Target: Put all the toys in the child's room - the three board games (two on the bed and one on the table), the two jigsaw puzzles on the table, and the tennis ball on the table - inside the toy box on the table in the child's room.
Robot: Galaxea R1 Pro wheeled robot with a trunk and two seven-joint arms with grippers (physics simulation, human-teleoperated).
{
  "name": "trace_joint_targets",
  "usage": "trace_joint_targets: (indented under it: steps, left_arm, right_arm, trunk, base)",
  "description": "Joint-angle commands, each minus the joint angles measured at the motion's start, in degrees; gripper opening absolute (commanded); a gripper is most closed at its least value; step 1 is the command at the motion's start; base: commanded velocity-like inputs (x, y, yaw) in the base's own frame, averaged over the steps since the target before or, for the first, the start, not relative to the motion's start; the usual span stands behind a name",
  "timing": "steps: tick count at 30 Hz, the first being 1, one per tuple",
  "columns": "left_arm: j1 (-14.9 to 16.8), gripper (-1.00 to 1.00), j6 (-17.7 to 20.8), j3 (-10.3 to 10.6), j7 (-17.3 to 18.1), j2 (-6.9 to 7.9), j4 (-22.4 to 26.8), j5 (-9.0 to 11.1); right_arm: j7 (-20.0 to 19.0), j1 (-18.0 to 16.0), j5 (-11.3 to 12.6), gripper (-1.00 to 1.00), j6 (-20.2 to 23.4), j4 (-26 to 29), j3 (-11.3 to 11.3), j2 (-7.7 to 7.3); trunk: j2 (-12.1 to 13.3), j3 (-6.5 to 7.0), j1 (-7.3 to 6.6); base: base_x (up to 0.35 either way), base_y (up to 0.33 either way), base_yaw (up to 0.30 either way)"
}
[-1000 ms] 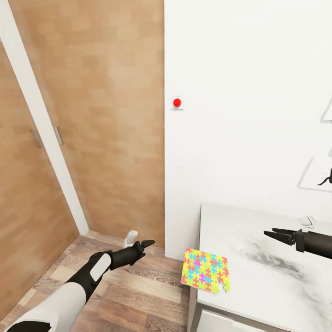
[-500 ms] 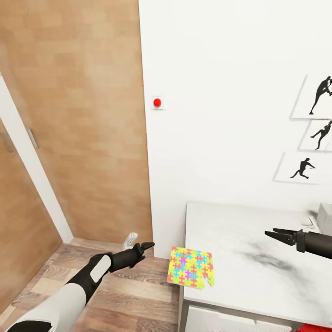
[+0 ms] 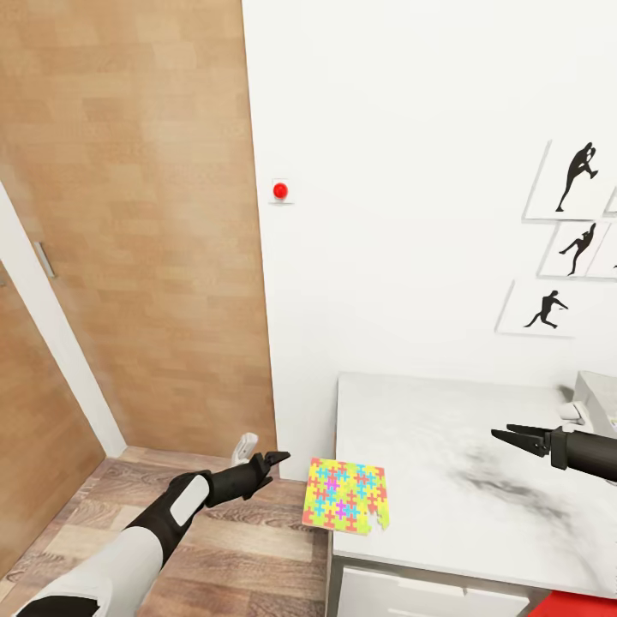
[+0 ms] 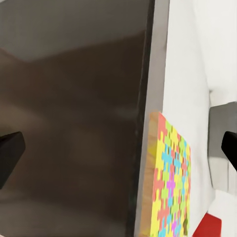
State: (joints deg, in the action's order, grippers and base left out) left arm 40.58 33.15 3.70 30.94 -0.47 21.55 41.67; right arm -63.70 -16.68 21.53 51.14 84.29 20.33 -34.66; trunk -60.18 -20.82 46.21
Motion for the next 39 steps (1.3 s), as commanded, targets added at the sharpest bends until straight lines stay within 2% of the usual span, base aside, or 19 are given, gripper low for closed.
trace_joint_targets:
  steps: [1,11,29,39]
  left_arm:
    - [0.0,1.0,0.3,0.2,0.0,0.03,0.0,0.4]
    - [0.0,1.0,0.2,0.2,-0.1,-1.11,-0.1,0.6]
    - [0.1,1.0,0.2,0.2,-0.1,-1.35,-0.1,0.6]
    - [0.1,1.0,0.2,0.2,-0.1,-1.38,-0.1,0.6]
  right_arm:
    - [-0.1,0.0,0.1,1.0,0.3,0.0,0.0,-0.01]
    - [-0.1,-0.1,0.1,1.0,0.3,0.0,0.0,0.02]
    - [-0.1,-0.1,0.1,1.0,0.3,0.0,0.0,0.06]
    - [-0.1,-0.1,0.1,1.0,0.3,0.0,0.0,0.13]
  trunk:
    - [0.0,-0.07,0.0]
    - [0.0,-0.07,0.0]
    - [0.0,-0.07,0.0]
    - [0.0,-0.07,0.0]
  base:
    - [0.0,0.0,-0.023]
    - [0.0,0.0,-0.065]
    - [0.0,0.0,-0.215]
    - [0.0,0.0,-0.112]
